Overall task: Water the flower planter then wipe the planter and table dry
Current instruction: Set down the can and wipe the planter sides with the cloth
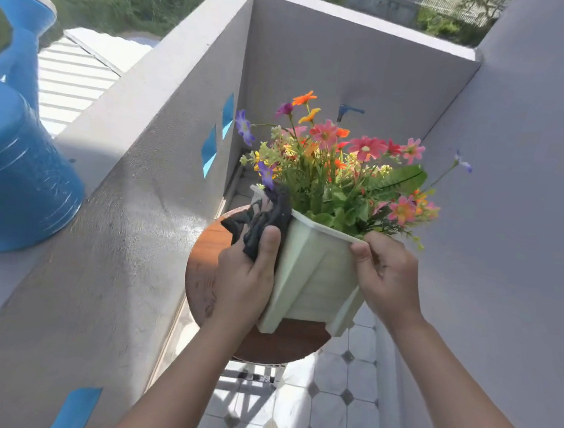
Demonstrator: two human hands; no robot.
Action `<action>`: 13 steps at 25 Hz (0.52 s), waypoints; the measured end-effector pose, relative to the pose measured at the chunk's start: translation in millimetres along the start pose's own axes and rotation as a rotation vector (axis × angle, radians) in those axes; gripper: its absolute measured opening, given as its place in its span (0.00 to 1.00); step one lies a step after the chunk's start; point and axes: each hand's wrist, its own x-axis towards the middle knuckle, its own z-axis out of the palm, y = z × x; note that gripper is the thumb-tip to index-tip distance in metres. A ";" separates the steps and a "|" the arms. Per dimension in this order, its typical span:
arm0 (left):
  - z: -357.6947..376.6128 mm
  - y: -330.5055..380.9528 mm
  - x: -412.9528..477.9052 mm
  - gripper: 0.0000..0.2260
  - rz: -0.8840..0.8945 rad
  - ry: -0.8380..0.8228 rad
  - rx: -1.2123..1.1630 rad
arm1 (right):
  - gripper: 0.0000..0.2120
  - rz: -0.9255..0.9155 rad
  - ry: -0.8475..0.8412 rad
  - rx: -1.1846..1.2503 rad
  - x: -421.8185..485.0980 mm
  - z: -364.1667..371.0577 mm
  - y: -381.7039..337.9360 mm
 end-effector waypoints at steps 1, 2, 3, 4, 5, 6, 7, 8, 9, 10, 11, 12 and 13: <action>-2.9 2.9 -4.4 0.22 0.064 -0.024 -0.014 | 0.20 0.019 0.005 -0.010 1.4 0.8 0.8; -5.3 4.9 -6.8 0.25 0.162 -0.085 -0.025 | 0.21 0.042 0.004 -0.021 2.9 1.2 1.7; -7.3 1.2 -8.0 0.26 0.291 -0.182 -0.024 | 0.23 0.057 -0.003 -0.034 4.6 1.5 2.3; -7.6 -10.2 -9.2 0.24 0.445 -0.274 -0.003 | 0.25 0.064 -0.016 -0.044 5.6 1.8 3.2; -8.0 -24.5 -10.3 0.22 0.559 -0.316 0.026 | 0.26 0.068 -0.028 -0.047 6.4 1.5 3.5; -9.1 -39.3 -12.8 0.21 0.620 -0.322 0.045 | 0.25 0.072 -0.037 -0.044 7.0 0.6 3.5; -11.3 -51.7 -17.4 0.20 0.642 -0.325 0.041 | 0.23 0.076 -0.041 -0.040 7.8 -0.5 3.8; -13.9 -58.6 -23.5 0.19 0.642 -0.336 0.010 | 0.22 0.081 -0.037 -0.036 8.4 -1.9 4.8; -16.2 -65.5 -29.6 0.19 0.638 -0.348 -0.027 | 0.20 0.085 -0.029 -0.032 9.1 -3.2 5.9; -17.7 -67.3 -35.1 0.20 0.638 -0.351 -0.047 | 0.19 0.090 -0.020 -0.025 8.5 -4.0 7.2; -17.7 -66.3 -37.8 0.21 0.628 -0.343 -0.055 | 0.19 0.094 -0.014 -0.014 7.2 -4.4 8.5; -16.6 -60.9 -35.7 0.21 0.592 -0.327 -0.065 | 0.19 0.098 -0.012 -0.001 5.8 -4.3 9.9; -14.7 -51.3 -30.4 0.23 0.535 -0.302 -0.083 | 0.19 0.098 -0.015 0.007 4.4 -4.7 11.1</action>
